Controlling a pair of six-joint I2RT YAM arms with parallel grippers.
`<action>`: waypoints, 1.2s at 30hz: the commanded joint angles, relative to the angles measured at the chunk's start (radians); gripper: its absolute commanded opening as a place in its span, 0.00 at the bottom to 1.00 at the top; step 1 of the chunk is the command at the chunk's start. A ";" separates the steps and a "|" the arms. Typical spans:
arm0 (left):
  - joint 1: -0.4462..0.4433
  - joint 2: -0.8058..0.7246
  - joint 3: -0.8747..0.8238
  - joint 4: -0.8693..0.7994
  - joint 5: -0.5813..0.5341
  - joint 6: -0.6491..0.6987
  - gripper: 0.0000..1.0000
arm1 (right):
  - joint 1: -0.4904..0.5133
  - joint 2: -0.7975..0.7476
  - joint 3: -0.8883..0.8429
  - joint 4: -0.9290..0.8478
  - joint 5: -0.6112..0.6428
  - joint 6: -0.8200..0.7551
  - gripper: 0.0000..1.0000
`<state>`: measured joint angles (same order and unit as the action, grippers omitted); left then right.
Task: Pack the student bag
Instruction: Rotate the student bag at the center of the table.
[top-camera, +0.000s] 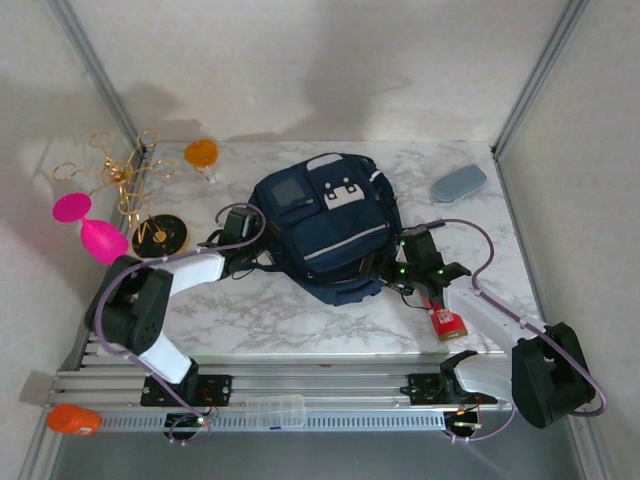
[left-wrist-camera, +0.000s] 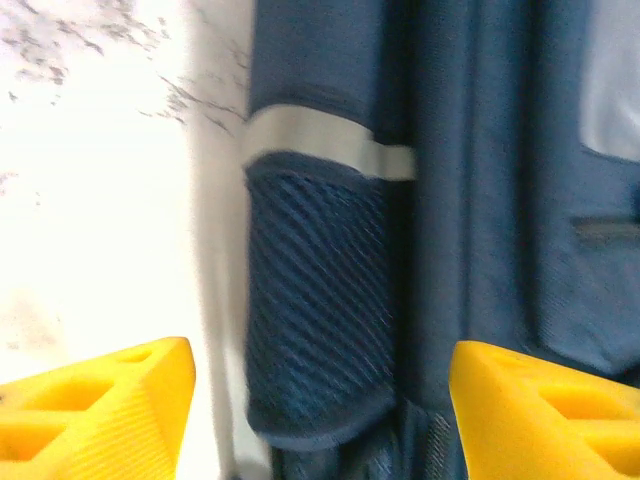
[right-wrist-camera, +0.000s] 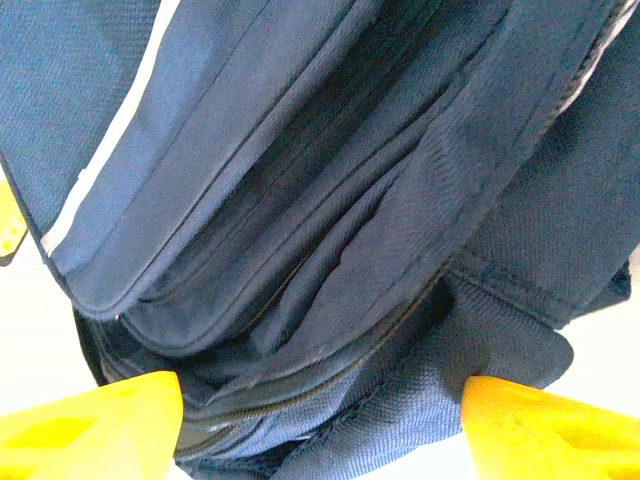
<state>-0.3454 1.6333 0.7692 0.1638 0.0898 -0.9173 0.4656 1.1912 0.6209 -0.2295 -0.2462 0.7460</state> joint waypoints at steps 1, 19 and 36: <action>0.029 0.050 0.011 0.118 0.030 -0.040 0.61 | -0.002 0.020 -0.018 0.089 0.033 0.021 0.74; 0.028 0.194 -0.020 0.450 0.194 -0.184 0.00 | -0.194 0.195 0.065 0.250 -0.059 -0.089 0.60; -0.276 -0.148 -0.151 0.256 -0.093 -0.481 0.00 | -0.096 0.179 0.494 -0.280 0.323 -0.332 0.78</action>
<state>-0.5728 1.5341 0.5922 0.4393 -0.0132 -1.3361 0.2527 1.4754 1.1034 -0.3183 -0.0780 0.4587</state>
